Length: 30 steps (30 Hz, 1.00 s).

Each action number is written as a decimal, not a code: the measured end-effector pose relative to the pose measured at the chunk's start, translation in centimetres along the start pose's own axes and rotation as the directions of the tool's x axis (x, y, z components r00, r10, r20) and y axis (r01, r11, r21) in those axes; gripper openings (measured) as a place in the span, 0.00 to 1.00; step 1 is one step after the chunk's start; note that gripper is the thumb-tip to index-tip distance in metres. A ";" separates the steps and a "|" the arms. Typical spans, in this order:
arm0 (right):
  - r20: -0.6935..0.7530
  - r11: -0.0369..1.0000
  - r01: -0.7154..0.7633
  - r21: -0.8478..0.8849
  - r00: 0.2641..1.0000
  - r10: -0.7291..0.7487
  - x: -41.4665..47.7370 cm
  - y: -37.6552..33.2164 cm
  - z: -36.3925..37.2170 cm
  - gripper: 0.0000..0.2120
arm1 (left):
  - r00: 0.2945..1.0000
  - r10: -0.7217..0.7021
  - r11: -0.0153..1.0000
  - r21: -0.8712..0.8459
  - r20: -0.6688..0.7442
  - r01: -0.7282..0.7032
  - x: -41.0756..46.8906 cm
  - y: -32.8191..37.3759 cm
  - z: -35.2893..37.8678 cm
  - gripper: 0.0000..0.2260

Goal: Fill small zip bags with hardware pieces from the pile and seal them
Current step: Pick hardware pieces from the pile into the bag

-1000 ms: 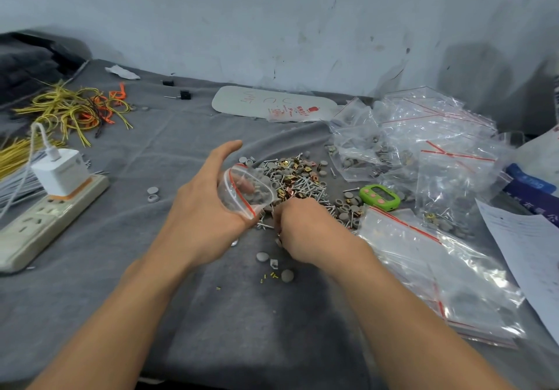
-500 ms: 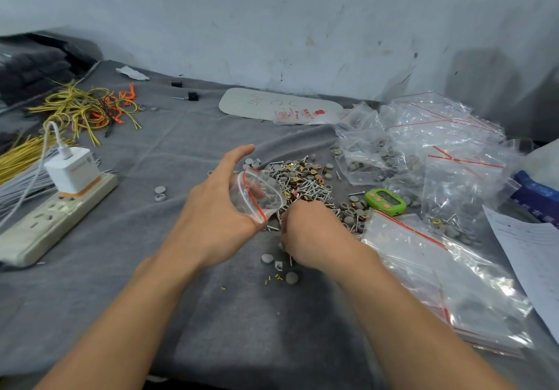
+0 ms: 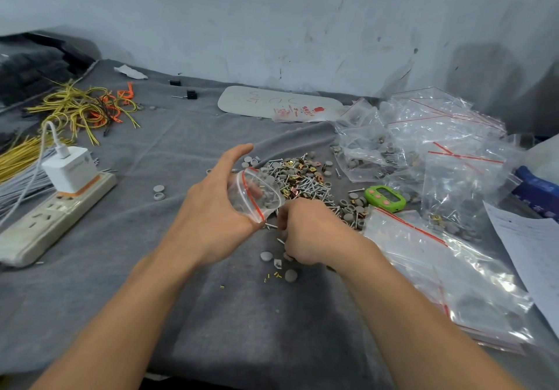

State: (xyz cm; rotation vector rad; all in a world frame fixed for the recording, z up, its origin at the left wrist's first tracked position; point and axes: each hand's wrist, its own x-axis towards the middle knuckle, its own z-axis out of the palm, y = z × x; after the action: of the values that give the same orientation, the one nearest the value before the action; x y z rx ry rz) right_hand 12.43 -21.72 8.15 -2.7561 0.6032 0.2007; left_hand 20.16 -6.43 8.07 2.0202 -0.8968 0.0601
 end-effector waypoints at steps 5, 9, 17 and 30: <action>0.056 0.997 0.007 -0.072 0.998 -0.003 -0.3 -0.1 0.1 0.10 | 1.000 0.015 1.000 0.010 0.010 -0.015 0.0 0.0 0.1 0.41; 0.032 0.990 0.010 -0.139 0.999 -0.006 -1.2 -0.6 0.0 0.07 | 0.999 0.027 1.000 -0.003 0.028 -0.027 0.0 0.1 0.2 0.41; -0.085 0.989 0.051 -0.138 0.994 -0.063 -2.2 -1.1 -0.3 0.07 | 0.998 -0.010 1.000 -0.020 0.067 0.012 -0.1 0.8 0.2 0.42; -0.382 0.750 0.310 0.584 0.920 -0.084 -2.6 -1.3 -2.6 0.08 | 0.997 0.019 0.999 0.045 0.080 -0.022 0.0 0.3 1.6 0.43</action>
State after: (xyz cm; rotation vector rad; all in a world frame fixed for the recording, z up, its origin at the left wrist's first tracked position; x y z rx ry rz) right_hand 10.81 -20.50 11.48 -2.1552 0.3492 -0.4595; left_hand 19.51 -7.79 7.34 2.0688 -0.9744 0.0116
